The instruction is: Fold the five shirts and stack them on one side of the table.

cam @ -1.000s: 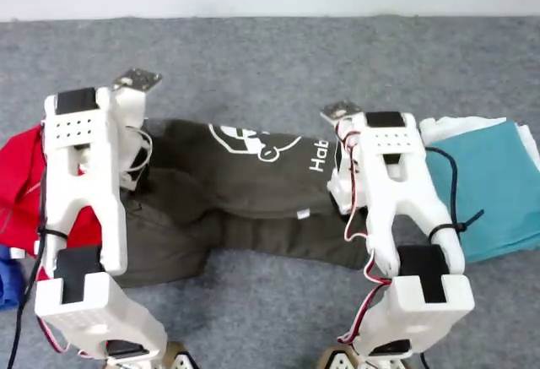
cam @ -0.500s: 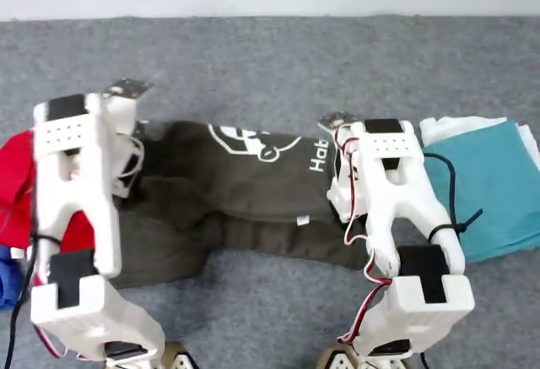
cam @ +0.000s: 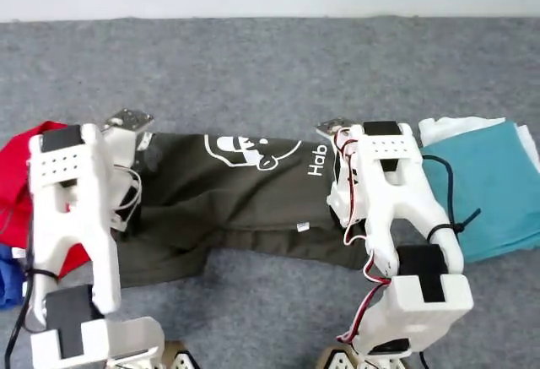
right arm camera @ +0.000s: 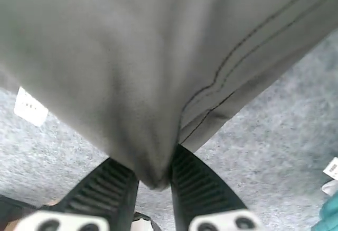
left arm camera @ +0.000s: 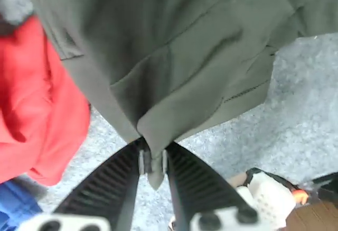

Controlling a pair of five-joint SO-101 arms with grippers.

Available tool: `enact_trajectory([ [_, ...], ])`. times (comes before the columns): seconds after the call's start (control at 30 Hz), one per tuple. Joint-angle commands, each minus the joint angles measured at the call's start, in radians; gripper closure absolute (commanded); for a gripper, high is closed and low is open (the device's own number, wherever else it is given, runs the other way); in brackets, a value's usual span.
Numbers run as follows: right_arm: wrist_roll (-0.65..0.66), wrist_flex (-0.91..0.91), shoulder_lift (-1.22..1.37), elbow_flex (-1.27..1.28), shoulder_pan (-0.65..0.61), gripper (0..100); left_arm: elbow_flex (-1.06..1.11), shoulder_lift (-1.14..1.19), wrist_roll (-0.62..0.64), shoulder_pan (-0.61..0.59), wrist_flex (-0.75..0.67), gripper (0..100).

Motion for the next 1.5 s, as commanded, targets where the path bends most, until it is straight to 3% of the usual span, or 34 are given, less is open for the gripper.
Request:
enact_trajectory([
  [0.0,0.023,0.019,-0.013,0.000,0.002,98.8,-0.005,-0.075,-0.012,0.012,0.018,99],
  [0.67,0.026,0.111,-0.038,-0.006,0.002,98.8,-0.008,-0.143,-0.077,0.008,0.021,99],
  [0.9,0.046,0.113,-0.124,0.002,0.002,98.8,-0.008,-0.143,-0.097,-0.061,0.021,99],
  [1.47,0.048,0.018,0.008,0.071,0.002,98.4,0.142,-0.133,-0.170,-0.087,-0.006,99],
])
